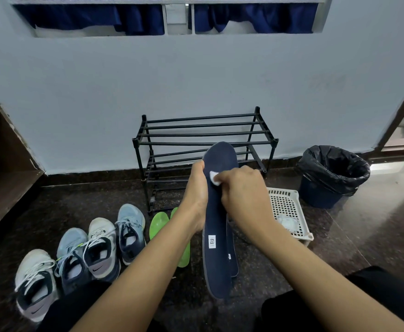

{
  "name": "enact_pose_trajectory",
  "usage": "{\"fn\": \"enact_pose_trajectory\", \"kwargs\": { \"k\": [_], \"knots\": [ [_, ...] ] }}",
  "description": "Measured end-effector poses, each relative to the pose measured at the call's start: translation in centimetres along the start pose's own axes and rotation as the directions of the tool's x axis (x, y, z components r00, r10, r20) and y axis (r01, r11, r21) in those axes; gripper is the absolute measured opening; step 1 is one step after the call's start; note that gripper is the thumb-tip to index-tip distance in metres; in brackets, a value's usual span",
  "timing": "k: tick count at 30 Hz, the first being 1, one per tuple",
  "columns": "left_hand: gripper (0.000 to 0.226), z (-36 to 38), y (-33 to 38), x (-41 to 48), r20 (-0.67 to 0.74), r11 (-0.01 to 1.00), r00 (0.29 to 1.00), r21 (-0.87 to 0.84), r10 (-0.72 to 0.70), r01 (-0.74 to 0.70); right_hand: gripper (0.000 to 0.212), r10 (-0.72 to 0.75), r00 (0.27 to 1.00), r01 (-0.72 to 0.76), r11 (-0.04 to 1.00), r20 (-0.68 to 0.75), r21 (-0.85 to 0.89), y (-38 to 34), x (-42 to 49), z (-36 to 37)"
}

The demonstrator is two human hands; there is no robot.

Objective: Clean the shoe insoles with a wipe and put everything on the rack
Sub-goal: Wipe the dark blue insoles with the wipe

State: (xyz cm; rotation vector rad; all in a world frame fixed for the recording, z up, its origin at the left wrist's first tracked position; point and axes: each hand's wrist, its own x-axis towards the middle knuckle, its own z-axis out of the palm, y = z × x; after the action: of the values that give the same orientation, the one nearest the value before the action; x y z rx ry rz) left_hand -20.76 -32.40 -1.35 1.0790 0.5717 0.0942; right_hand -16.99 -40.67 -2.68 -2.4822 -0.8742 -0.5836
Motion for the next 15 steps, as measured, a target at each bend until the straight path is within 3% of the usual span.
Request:
{"fn": "enact_pose_trajectory", "kwargs": {
  "k": [3,6,10,13,15],
  "knots": [
    [0.051,-0.4,-0.1,0.4,-0.046,0.999,0.999,0.023,0.026,-0.025,0.022,-0.08,0.994,0.087,0.991,0.071,-0.099,-1.2,-1.2,0.4],
    [0.051,-0.5,0.0,0.3,-0.042,0.999,0.999,0.028,0.027,-0.026,0.02,-0.108,0.993,0.112,0.99,0.044,-0.09,-0.9,-1.3,0.7],
    [0.049,-0.1,-0.1,-0.1,0.0,1.0,1.0,-0.023,0.021,-0.021,0.014,0.018,1.0,-0.019,0.997,-0.017,-0.074,0.9,0.4,-0.1],
    [0.036,0.6,0.0,-0.6,0.078,0.994,0.997,-0.107,-0.023,0.031,0.02,0.159,0.987,-0.157,0.985,0.024,-0.068,2.2,1.7,-0.4],
    [0.031,0.8,0.1,-0.6,0.097,0.993,0.995,-0.114,-0.018,0.029,0.023,0.179,0.983,-0.179,0.984,0.03,-0.014,2.3,1.8,-0.5]
  ]
}}
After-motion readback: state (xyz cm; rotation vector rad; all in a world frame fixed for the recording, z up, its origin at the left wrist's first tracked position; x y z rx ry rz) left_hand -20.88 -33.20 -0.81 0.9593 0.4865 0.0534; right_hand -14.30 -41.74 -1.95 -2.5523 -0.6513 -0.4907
